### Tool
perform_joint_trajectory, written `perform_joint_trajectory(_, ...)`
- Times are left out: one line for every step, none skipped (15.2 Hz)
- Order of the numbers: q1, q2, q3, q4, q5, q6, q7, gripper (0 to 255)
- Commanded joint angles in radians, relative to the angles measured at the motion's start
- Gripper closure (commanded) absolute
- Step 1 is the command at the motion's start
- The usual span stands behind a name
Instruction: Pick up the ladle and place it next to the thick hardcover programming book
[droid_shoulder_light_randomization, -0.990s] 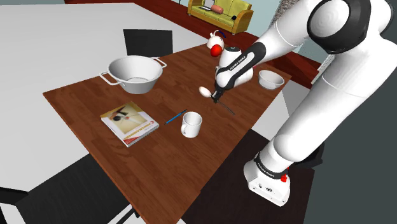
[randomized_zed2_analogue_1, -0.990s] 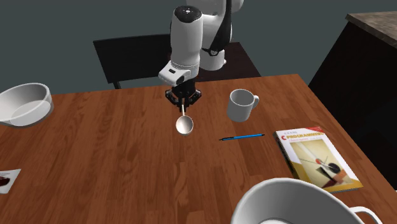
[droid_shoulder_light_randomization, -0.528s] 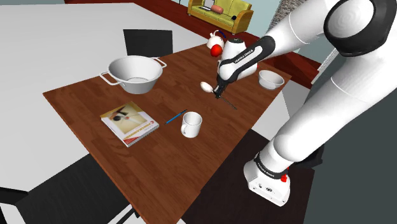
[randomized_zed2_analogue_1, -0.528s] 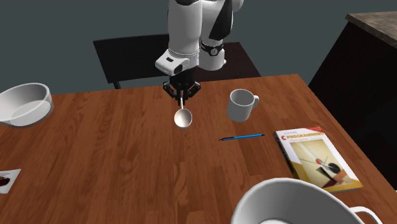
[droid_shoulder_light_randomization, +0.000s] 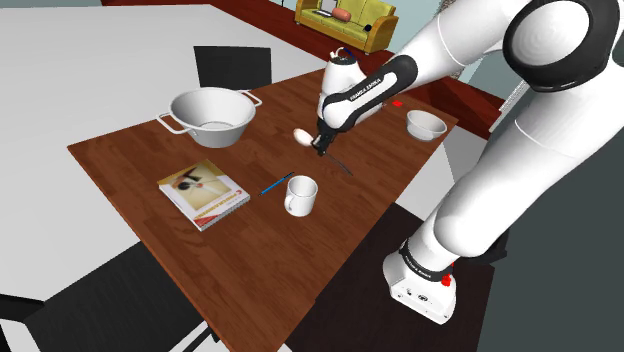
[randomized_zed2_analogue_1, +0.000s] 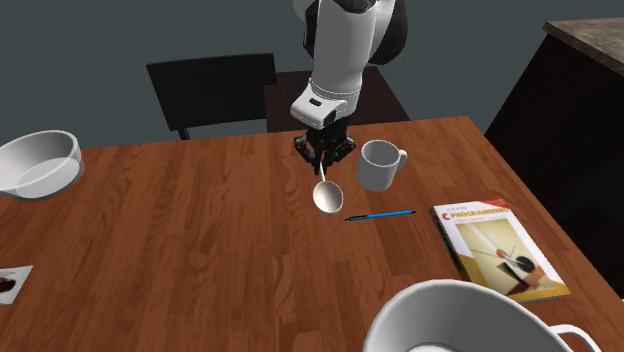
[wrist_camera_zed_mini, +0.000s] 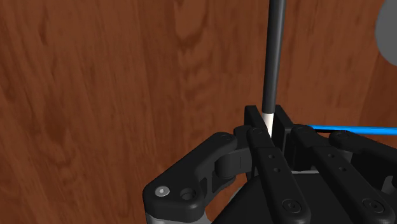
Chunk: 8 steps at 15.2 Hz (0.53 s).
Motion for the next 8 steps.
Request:
perform_joint_trajectory(0.029,0.027,0.03,0.038,0.008,-0.018,0.053,255)
perform_joint_trajectory(0.043,0.04,0.043,0.056,0.011,-0.025,0.076,255)
perform_joint_trajectory(0.056,0.053,0.056,0.075,0.013,-0.033,0.099,255)
perform_joint_trajectory(0.069,0.068,0.068,0.095,0.016,-0.041,0.122,255)
perform_joint_trajectory(0.082,0.082,0.079,0.116,0.018,-0.05,0.144,255)
perform_joint_trajectory(0.094,0.098,0.09,0.138,0.02,-0.059,0.165,255)
perform_joint_trajectory(0.109,0.117,0.103,0.165,0.021,-0.07,0.19,255)
perform_joint_trajectory(0.109,0.128,0.102,0.163,0.02,-0.057,0.192,255)
